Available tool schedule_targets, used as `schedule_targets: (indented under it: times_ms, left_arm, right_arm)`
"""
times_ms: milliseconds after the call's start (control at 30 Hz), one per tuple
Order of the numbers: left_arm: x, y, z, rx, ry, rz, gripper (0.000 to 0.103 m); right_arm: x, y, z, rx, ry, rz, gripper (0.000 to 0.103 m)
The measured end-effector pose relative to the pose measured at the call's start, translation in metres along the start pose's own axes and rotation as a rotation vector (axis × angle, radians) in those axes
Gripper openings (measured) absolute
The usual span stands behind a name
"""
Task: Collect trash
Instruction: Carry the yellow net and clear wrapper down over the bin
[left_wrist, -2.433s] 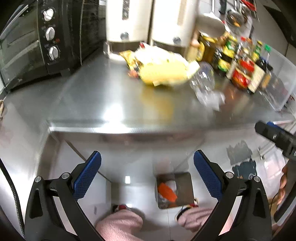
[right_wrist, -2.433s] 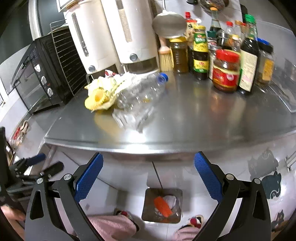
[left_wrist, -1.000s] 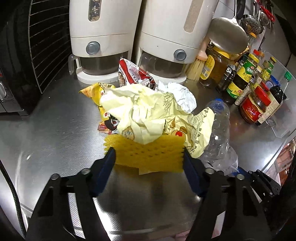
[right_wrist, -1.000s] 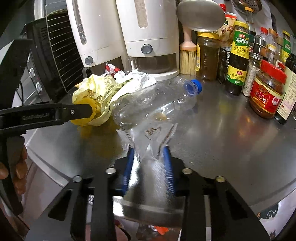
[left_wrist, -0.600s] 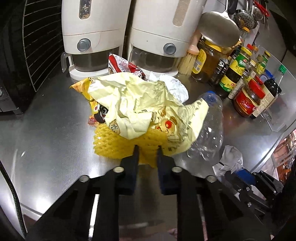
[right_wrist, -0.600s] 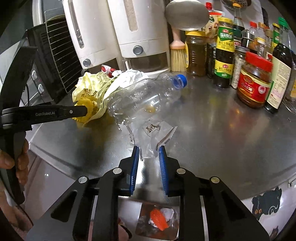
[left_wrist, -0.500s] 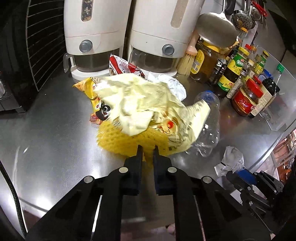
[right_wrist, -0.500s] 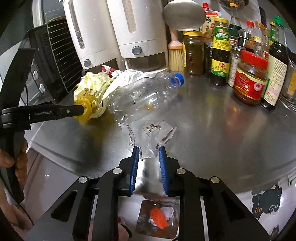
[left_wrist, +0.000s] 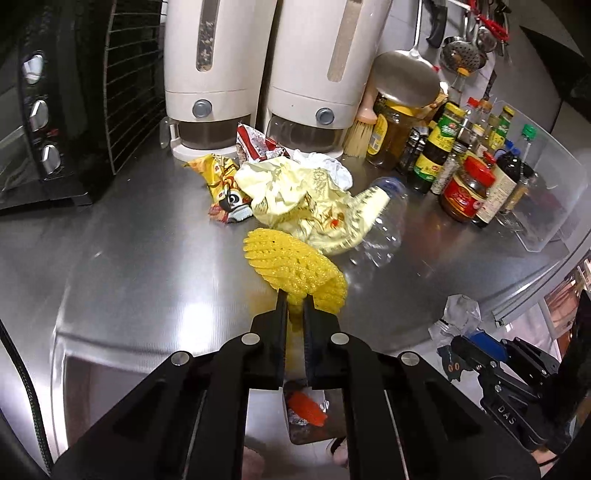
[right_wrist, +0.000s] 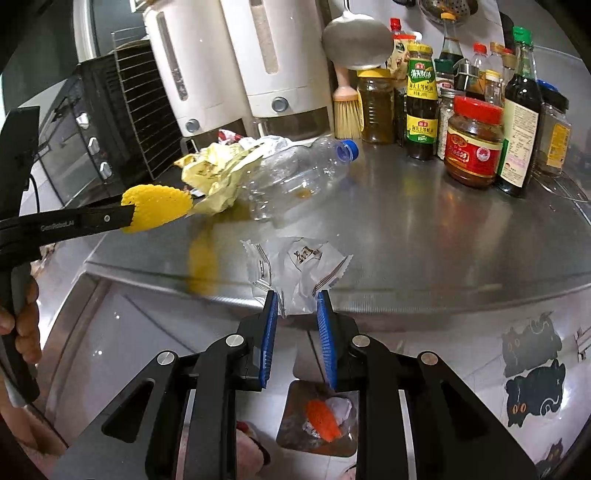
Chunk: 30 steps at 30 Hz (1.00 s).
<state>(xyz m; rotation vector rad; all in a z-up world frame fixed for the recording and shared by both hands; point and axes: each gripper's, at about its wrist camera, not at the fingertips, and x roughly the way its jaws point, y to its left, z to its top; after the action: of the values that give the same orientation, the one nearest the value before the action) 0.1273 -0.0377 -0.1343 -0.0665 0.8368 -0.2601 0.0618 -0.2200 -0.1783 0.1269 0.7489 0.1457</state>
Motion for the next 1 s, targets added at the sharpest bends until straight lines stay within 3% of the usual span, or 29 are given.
schedule_targets:
  times_ms: [267,533,767,1000]
  left_arm:
    - [-0.044,-0.019,-0.046,0.028,-0.038,-0.027,0.006]
    - [-0.062,-0.043,-0.102,0.071,-0.025,-0.064,0.006]
    - [-0.052,-0.057,-0.149,0.086,0.019,-0.088,0.006]
    - [-0.017,-0.063,-0.188,0.08,0.086,-0.106,0.006]
  right_arm:
    - [-0.042,0.0,-0.024,0.015,-0.027,-0.003,0.023]
    - [-0.07,-0.009,-0.061,0.048,-0.022,-0.018,0.023]
    - [-0.073,-0.011,-0.093,0.05,0.013,-0.02,0.023]
    - [-0.048,-0.022,-0.123,0.069,0.093,-0.018,0.023]
